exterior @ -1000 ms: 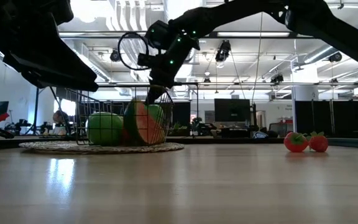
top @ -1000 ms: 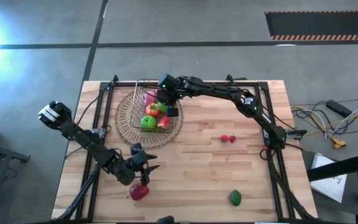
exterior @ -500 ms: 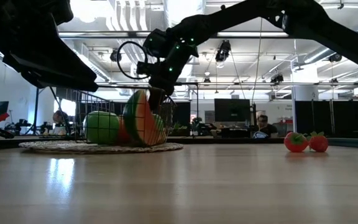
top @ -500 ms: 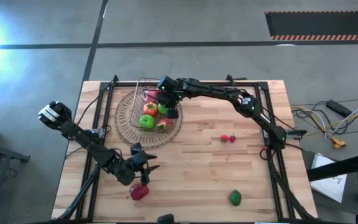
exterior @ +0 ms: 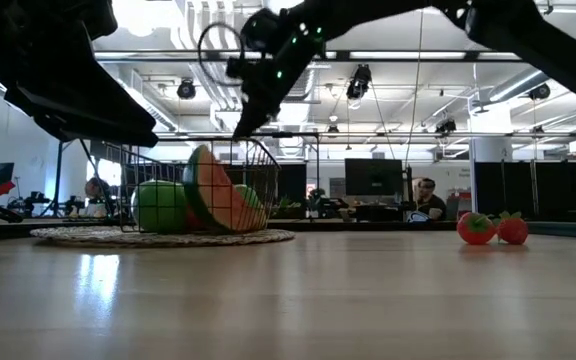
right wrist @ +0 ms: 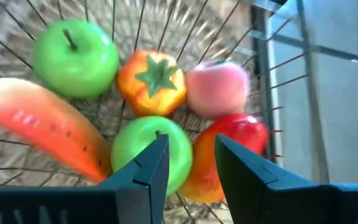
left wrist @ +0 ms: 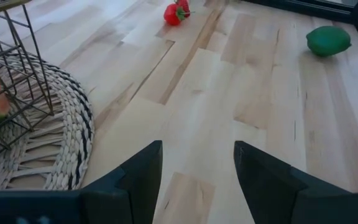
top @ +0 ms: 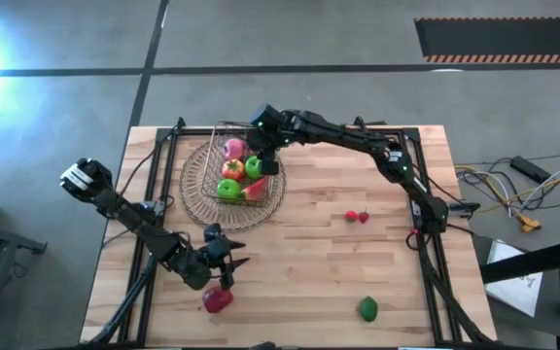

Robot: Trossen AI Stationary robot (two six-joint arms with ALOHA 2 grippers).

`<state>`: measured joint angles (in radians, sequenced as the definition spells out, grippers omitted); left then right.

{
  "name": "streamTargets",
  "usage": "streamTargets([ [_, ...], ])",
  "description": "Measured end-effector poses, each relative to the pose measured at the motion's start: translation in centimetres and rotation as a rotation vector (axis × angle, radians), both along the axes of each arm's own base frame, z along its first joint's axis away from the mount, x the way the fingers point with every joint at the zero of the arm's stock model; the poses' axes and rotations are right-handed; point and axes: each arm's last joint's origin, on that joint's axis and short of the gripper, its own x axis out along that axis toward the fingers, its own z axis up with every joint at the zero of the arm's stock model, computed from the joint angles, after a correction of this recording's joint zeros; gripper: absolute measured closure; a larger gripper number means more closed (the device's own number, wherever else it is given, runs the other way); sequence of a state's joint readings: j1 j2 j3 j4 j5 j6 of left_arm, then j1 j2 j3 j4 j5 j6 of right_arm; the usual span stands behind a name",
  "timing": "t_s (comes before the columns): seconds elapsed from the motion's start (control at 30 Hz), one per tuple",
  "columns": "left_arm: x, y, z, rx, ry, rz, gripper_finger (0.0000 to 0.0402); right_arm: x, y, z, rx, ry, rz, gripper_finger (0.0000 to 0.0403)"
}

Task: Build produce basket
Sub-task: Put the green apple into the basket, then put the red apple into the basket

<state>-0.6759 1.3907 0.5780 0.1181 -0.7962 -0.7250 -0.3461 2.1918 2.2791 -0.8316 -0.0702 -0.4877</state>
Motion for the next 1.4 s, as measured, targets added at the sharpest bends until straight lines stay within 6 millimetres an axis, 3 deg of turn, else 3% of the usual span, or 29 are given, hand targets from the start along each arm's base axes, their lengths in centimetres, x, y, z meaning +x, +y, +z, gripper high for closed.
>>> streamTargets([
  [0.17, -0.2, -0.2, -0.1, 0.004, -0.001, -0.007, 0.0219, -1.2, 2.6, 2.1, 0.034, 0.038, 0.043, 0.0301],
  [0.47, -1.0, -1.2, 0.0, 0.024, -0.025, -0.021, 0.0219, -4.3, 10.0, 2.8, 0.136, 0.296, 0.170, 0.0358],
  [0.73, -1.4, -1.3, -0.2, 0.025, -0.041, -0.001, 0.0219, -10.9, 15.1, 3.3, 0.195, 0.316, 0.106, 0.0390],
  [1.0, -1.4, -1.1, -0.1, 0.069, -0.080, 0.069, 0.0219, -19.6, 21.0, 1.9, 0.123, 0.212, -0.035, 0.0394],
  [1.13, -1.4, -0.9, -0.1, 0.061, -0.106, 0.113, 0.0219, -23.5, 24.2, 0.6, 0.190, 0.129, -0.070, 0.0394],
  [1.27, -1.1, -0.3, -0.2, 0.055, -0.110, 0.156, 0.0219, -26.1, 27.0, -1.2, 0.254, 0.001, -0.071, 0.0394],
  [1.4, -0.6, 0.5, -0.1, 0.049, -0.108, 0.186, 0.0219, -27.6, 29.5, -3.8, 0.259, -0.159, -0.029, 0.0394],
])
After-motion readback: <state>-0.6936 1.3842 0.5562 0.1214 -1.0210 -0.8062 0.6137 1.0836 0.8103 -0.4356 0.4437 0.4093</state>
